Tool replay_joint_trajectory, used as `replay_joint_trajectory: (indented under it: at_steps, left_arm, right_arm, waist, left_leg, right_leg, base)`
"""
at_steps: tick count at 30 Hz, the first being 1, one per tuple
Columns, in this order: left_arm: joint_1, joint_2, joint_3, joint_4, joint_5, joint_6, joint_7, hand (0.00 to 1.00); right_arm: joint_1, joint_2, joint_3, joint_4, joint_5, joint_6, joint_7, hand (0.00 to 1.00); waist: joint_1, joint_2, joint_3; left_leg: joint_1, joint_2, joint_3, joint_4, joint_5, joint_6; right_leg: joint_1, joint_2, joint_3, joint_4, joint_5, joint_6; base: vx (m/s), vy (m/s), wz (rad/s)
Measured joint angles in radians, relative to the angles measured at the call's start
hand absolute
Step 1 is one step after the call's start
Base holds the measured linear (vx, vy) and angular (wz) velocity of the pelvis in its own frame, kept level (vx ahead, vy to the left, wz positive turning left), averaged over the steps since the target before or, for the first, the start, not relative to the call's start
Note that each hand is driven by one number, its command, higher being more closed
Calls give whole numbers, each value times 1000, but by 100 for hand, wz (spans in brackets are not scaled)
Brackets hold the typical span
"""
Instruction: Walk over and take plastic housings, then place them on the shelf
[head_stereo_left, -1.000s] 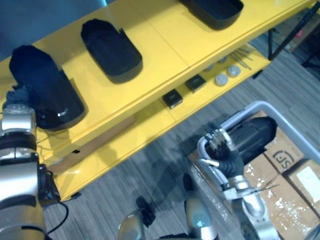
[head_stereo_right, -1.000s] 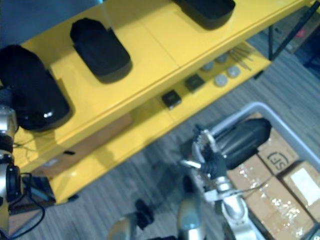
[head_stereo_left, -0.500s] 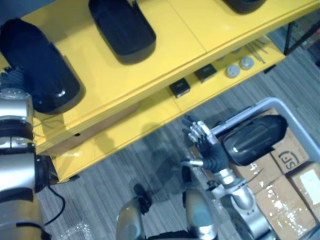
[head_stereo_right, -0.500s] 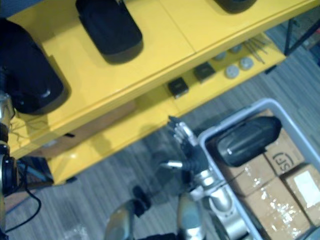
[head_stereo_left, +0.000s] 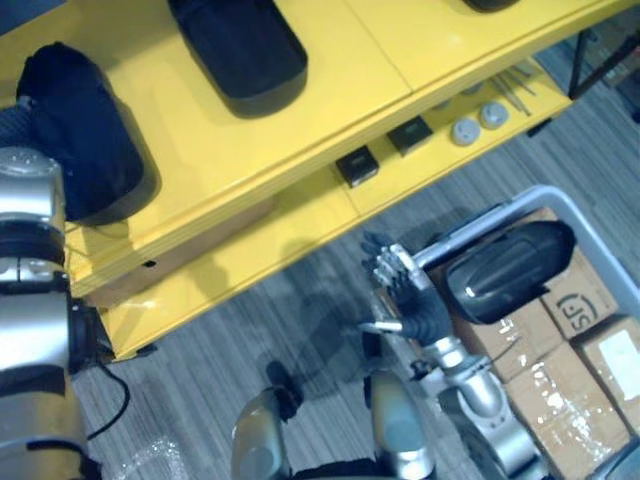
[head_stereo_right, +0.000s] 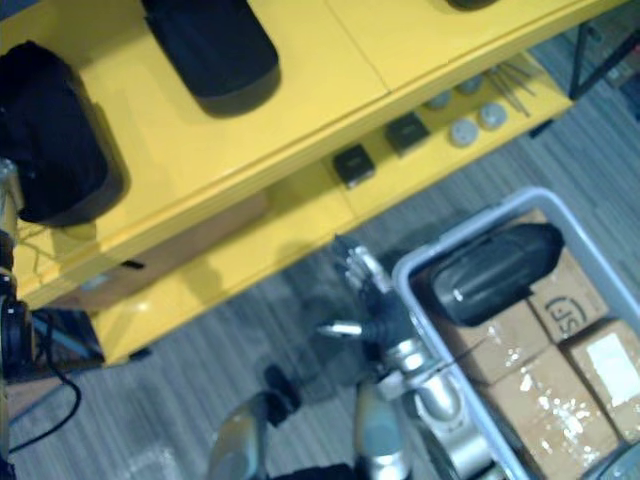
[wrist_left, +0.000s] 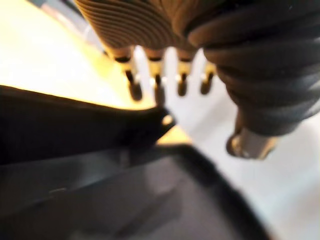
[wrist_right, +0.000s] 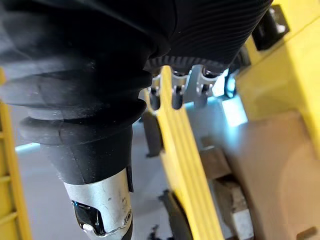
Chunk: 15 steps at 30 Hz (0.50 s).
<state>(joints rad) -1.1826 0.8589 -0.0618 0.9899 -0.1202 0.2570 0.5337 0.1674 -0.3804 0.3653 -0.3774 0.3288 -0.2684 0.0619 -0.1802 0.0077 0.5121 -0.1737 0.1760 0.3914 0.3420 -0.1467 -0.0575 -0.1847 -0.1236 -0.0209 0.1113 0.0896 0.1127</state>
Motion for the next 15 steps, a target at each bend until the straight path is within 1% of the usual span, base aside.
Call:
replay_joint_trajectory:
  at_steps: [1, 3, 4, 6, 7, 9, 10, 11, 12, 13, 14, 15]
  left_arm:
    - [-3, 0, 1, -6, -1, -9, 16, 0]
    - [-9, 0, 2, -35, -30, -58, 78, 0]
    - [-13, 0, 2, -39, -30, -70, 91, 0]
    - [-31, 0, 2, -58, -29, -109, 126, 0]
    - [-39, 0, 1, -87, -28, -142, 144, 0]
    - [-39, 0, -4, -133, -28, -207, 167, 0]
    - [-35, -1, -12, -157, -28, -243, 171, 0]
    - [-31, -1, -20, -170, -27, -260, 172, 0]
    - [13, -7, -23, -218, -25, -299, 175, 0]
    - [101, -14, -18, -292, -17, -348, 189, 0]
    - [152, -23, -12, -336, -15, -366, 192, 0]
    - [261, -69, 28, -436, -9, -403, 193, 0]
  right_arm:
    - [8, 0, 0, 0, 0, -3, 4, 0]
    - [31, 4, 2, 0, 0, -26, 17, 0]
    - [36, 6, 2, 0, 0, -35, 26, 0]
    - [47, 18, 10, 0, 2, -56, 52, 0]
    - [51, 26, 13, 0, 2, -67, 77, 0]
    - [50, 35, 43, 7, -29, -99, 119, 0]
    - [39, 39, 70, 17, -63, -127, 125, 0]
    - [29, 40, 84, 25, -80, -140, 125, 0]
    - [4, 37, 124, 56, -117, -167, 115, 0]
    - [-37, 37, 168, 97, -155, -187, 87, 0]
    - [-59, 36, 186, 116, -168, -193, 70, 0]
    - [-111, 36, 212, 153, -187, -200, 33, 0]
  waist:
    - [0, 0, 0]
    - [-1, -2, -2]
    - [-1, -3, -3]
    - [-3, -6, -10]
    - [-3, -7, -25]
    - [-2, -7, -91]
    - [0, -9, -131]
    - [0, -10, -142]
    - [2, -11, -171]
    - [16, -10, -213]
    - [28, -8, -236]
    - [52, 0, -275]
  left_leg:
    - [2, 0, 1, -1, 0, 0]
    - [23, -4, 5, -15, 1, -1]
    - [35, -9, 6, -23, 2, -2]
    - [61, -14, 6, -39, 3, -4]
    - [73, -17, 5, -55, 5, -7]
    - [75, -23, 2, -78, 12, -12]
    - [83, -28, -3, -101, 20, -14]
    - [98, -30, -10, -114, 24, -15]
    - [130, -34, -24, -141, 30, -19]
    - [156, -37, -29, -166, 33, -24]
    - [161, -39, -32, -175, 35, -27]
    - [171, -45, -60, -191, 38, -29]
  right_leg:
    - [1, 0, 0, 0, 0, 0]
    - [17, 0, 2, -6, 0, 0]
    - [28, -1, 3, -12, 0, 0]
    - [56, -1, 0, -30, 1, 1]
    - [70, -2, -5, -44, 2, 1]
    - [82, -2, -13, -80, 10, 2]
    - [98, -5, -28, -103, 14, 2]
    - [119, -6, -37, -116, 15, 1]
    - [165, -12, -61, -143, 15, 1]
    - [197, -11, -70, -167, 14, 1]
    - [210, -11, -80, -178, 14, 1]
    - [234, -11, -106, -191, 12, 1]
  base:
    - [0, 0, 0]
    - [22, 6, -4]
    - [34, 15, -3]
    - [36, 13, 1]
    - [30, 0, 5]
    - [87, -8, 10]
    - [140, -17, 17]
    - [164, -22, 30]
    - [123, -11, 30]
    - [119, -13, 25]
    - [118, -26, 32]
    - [108, -31, 36]
